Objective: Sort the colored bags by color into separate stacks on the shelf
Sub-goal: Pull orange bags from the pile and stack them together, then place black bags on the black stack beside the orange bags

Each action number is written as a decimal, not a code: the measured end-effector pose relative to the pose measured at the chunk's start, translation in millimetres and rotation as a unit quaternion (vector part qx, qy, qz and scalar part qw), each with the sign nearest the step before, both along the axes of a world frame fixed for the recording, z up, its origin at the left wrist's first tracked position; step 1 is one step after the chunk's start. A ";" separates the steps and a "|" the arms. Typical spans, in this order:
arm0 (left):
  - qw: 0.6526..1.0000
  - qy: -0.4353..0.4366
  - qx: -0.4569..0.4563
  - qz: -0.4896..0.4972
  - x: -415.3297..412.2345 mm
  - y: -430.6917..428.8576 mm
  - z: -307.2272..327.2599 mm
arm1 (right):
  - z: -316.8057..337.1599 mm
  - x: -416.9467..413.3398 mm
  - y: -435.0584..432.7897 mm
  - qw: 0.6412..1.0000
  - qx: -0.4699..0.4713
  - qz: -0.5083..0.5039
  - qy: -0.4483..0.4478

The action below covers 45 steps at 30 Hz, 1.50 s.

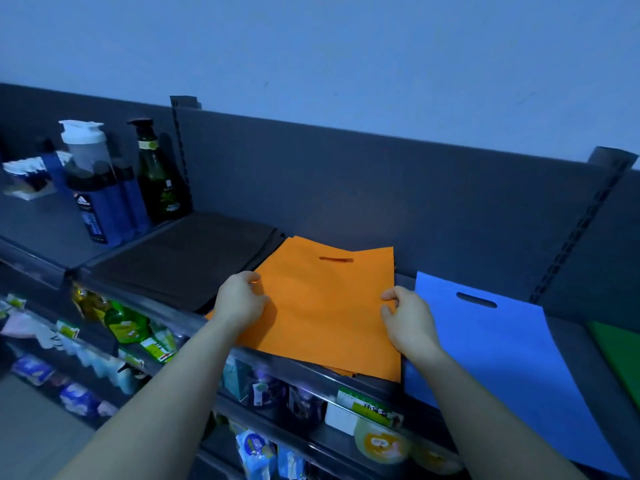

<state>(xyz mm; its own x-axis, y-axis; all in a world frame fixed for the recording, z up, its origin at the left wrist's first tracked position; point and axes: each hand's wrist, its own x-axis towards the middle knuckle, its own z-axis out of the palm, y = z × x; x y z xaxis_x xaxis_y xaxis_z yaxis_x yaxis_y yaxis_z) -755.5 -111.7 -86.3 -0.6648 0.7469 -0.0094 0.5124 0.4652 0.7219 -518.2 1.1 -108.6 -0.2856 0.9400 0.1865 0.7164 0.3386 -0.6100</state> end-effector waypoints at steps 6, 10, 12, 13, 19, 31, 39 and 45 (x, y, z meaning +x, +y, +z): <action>0.998 0.037 -0.021 -0.056 -37.6 18.0 -14.7 | -7.6 -25.2 -2.1 0.995 -0.004 -0.033 -0.098; 0.981 0.153 -0.053 -0.110 -54.9 26.1 -17.6 | -6.4 -33.7 -6.2 0.984 0.018 -0.051 -0.168; 0.966 0.219 -0.048 -0.132 -54.7 30.3 -12.8 | -4.8 -31.4 -8.5 0.980 0.040 -0.079 -0.177; 0.959 0.241 -0.038 -0.147 -51.5 32.8 -9.6 | -3.3 -28.2 -10.4 0.977 0.050 -0.094 -0.182; 0.919 0.292 0.035 -0.263 0.1 53.3 8.7 | 8.5 15.1 -30.1 0.960 0.062 -0.173 -0.213; 0.847 0.252 0.104 -0.457 178.2 74.2 34.4 | 38.3 182.9 -92.2 0.899 0.048 -0.346 -0.264; 0.815 0.248 0.129 -0.507 324.6 75.1 39.1 | 50.1 315.6 -119.3 0.867 0.026 -0.414 -0.276; 0.802 0.238 0.150 -0.527 428.6 78.3 40.1 | 57.4 414.8 -128.8 0.854 0.024 -0.432 -0.289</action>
